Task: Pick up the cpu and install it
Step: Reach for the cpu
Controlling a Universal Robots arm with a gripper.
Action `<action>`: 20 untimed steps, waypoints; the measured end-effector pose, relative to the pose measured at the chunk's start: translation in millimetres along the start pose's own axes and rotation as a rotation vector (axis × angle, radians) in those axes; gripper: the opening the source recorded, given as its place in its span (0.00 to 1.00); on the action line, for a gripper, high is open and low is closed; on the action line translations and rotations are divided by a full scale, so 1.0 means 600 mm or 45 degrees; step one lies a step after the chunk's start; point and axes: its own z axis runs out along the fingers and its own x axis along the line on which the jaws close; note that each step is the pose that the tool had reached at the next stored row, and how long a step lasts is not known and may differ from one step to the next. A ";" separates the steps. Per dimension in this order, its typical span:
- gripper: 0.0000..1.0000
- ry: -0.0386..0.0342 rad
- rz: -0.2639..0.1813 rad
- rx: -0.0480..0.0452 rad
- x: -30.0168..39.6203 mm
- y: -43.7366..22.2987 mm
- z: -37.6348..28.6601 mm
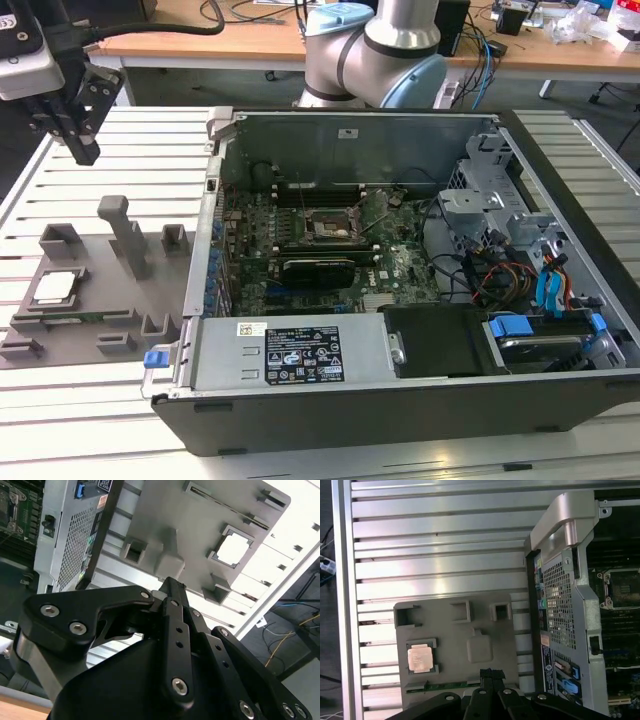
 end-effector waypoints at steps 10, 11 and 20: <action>0.11 0.0001 0.000 0.000 0.034 -0.003 -0.001; 0.11 0.0000 0.000 0.000 0.038 -0.003 -0.001; 0.11 0.0000 0.000 0.000 0.063 -0.005 -0.002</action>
